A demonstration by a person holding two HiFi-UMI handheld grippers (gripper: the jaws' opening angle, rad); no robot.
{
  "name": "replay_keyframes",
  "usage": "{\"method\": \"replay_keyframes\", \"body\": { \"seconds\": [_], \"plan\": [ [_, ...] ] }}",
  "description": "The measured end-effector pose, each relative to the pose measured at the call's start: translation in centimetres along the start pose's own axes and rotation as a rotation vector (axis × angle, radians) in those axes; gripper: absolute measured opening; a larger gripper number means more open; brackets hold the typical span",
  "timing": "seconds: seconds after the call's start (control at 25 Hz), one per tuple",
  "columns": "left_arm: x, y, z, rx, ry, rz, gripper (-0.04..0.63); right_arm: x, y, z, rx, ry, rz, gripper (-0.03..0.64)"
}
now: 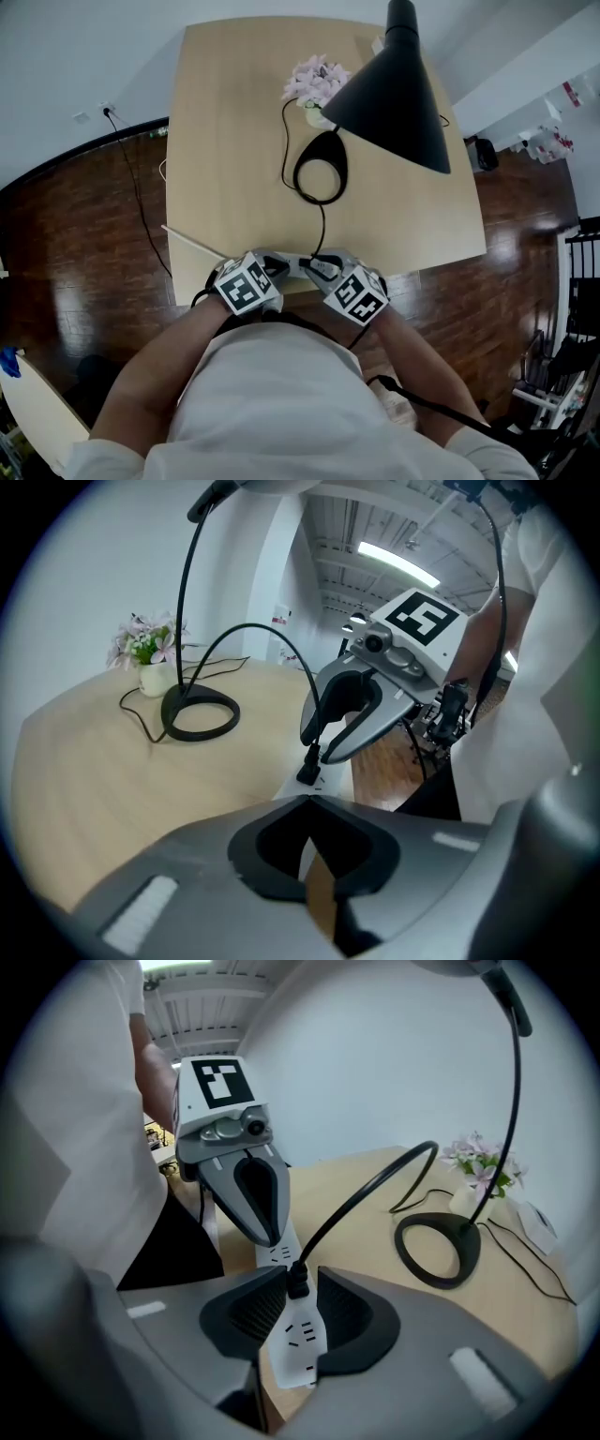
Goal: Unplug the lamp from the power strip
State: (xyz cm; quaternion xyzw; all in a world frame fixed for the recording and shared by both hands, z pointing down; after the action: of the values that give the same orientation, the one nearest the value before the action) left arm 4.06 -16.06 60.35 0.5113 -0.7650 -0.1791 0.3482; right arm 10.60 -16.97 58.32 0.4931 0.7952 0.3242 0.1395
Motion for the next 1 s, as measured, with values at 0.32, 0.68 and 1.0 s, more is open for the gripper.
{"method": "replay_keyframes", "body": {
  "seconds": [0.32,0.68,1.0],
  "plan": [
    [0.7,0.7,-0.9,0.085,0.007,0.039,0.003,0.5,-0.4,-1.1,-0.020,-0.087,0.081,0.062],
    [0.4,0.9,-1.1,0.133,0.017,0.020,0.003,-0.4,-2.1,0.1,-0.079,-0.059,0.068,0.058],
    [0.4,0.8,-1.1,0.129,0.024,0.025,0.003,-4.0,-0.2,-1.3,-0.021,-0.024,0.038,0.058]
  ]
}}
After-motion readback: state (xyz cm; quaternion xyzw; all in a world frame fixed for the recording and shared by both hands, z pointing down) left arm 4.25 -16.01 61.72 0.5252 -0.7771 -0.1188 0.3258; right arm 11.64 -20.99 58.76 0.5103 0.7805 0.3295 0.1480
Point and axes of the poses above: the fingertips, and each gripper's own axes: z backward along the fingers, x to its left, y out of its underside, the point moved 3 cm from there along z, backward along the fingers, and after that the axes turned 8 degrees about y, right-handed, at the moved point
